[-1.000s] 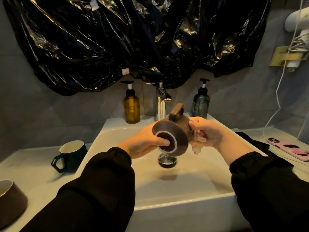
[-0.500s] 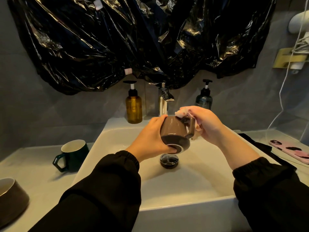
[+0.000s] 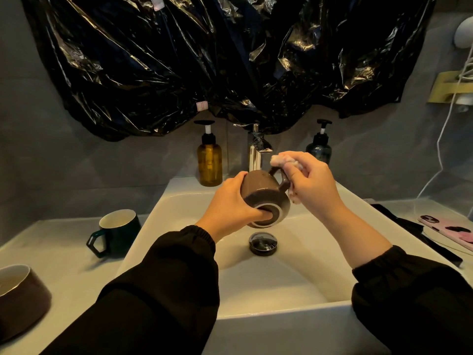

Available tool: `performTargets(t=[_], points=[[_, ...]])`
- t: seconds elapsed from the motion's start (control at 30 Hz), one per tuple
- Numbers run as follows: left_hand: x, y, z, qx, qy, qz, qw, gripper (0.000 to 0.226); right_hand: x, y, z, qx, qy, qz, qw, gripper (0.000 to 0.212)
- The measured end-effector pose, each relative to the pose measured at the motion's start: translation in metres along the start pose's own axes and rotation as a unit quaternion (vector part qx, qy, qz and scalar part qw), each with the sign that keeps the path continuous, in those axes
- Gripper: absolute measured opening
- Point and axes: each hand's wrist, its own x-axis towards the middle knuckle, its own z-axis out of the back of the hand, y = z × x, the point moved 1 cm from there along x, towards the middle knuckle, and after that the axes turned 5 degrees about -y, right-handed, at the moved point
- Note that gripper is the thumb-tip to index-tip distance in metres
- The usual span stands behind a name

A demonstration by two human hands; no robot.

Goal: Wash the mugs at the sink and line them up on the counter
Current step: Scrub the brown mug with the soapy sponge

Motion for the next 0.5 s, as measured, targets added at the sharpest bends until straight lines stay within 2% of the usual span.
performTargets(t=[0.07,0.2,0.27,0.4,0.5], points=[[0.001,-0.001,-0.002,-0.062,0.008,0.039,0.997,0.063,-0.001,0.001,-0.002,0.018,0.0,-0.025,1.0,0.022],[0.004,0.004,0.002,-0.187,0.003,0.133,0.973,0.051,-0.016,0.012,-0.003,0.016,0.042,0.088,0.995,0.028],[0.004,0.005,0.007,-0.242,0.001,0.156,0.958,0.047,-0.016,0.012,-0.004,0.012,0.051,0.098,0.994,0.026],[0.001,0.004,0.012,-0.234,0.056,0.113,0.964,0.053,-0.003,0.001,0.0,-0.04,0.028,-0.016,0.999,0.017],[0.0,0.002,0.004,-0.183,0.084,0.085,0.976,0.068,-0.001,-0.004,0.002,-0.018,0.025,-0.072,0.997,0.015]])
